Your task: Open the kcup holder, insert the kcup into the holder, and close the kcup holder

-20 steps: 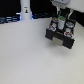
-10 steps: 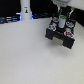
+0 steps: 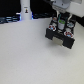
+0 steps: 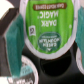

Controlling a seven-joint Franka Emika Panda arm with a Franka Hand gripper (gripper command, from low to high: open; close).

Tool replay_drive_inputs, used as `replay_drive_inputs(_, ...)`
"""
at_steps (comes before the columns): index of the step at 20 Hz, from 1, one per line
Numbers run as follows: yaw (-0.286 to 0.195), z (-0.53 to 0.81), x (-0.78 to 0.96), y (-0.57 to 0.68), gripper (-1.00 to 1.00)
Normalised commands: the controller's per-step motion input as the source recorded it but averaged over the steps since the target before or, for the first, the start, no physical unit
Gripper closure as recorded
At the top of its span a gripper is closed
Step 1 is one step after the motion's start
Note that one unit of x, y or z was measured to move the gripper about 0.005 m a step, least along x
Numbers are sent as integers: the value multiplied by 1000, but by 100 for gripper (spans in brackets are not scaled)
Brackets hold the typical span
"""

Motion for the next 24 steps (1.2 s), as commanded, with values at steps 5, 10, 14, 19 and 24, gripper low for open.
replay_drive_inputs(5, 61, 10, 123, 141, -100)
replay_drive_inputs(10, 114, 357, 172, 120, -100)
replay_drive_inputs(14, 100, 451, 302, -93, -100)
replay_drive_inputs(19, 78, 467, 471, -342, -100)
replay_drive_inputs(24, 31, 336, 602, -473, -100)
